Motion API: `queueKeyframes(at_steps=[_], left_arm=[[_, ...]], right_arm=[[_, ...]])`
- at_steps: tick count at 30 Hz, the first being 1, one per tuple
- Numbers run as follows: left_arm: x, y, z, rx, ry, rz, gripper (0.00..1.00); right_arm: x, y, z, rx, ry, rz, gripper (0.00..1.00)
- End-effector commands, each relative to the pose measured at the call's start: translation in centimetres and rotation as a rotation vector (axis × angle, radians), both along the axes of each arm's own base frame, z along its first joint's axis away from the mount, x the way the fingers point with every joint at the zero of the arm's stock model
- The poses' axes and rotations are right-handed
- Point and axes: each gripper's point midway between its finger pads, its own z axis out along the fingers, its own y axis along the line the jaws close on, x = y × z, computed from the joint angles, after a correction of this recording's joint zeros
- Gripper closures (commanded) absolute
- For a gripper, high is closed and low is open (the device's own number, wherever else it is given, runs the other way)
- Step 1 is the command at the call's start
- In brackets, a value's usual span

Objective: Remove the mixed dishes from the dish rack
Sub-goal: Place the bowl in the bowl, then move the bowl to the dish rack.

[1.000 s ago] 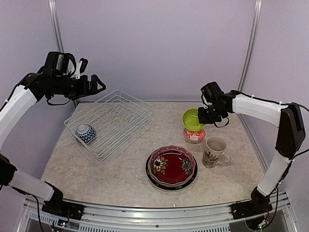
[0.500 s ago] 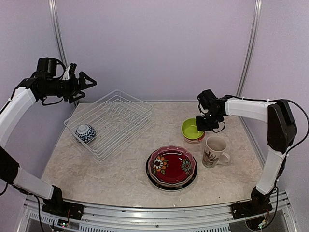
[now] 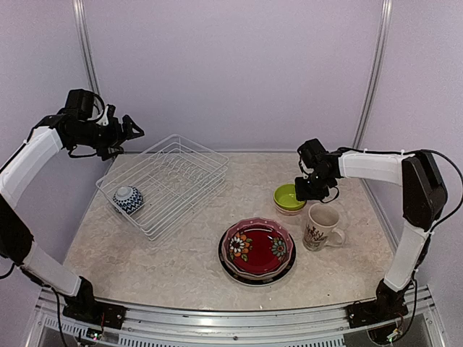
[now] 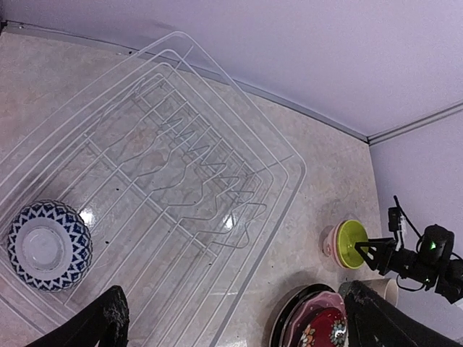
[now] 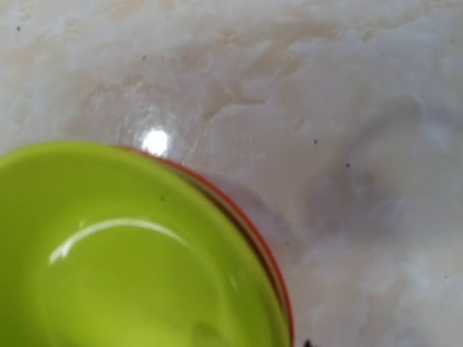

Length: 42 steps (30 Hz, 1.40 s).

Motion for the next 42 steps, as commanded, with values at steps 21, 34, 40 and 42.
queueKeyframes(at_steps=[21,34,40,42], left_arm=[[2.1,4.5,-8.1,0.376,0.241,0.201,0.01],[4.2,5.4,-16.0,0.278,0.468,0.189,0.03],[4.3,5.1,-18.6,0.280,0.540,0.182,0.03],[4.3,5.0,-19.1,0.282,0.554,0.178,0.03]], right_arm=[[-1.8,-1.0,6.6,0.101,-0.186,0.008,0.23],[-3.6,-1.7,7.9,0.132,-0.238,0.014,0.21],[-3.8,-1.6,9.1,0.155,-0.268,0.022,0.20],[-3.9,-1.6,9.3,0.160,-0.275,0.021,0.20]])
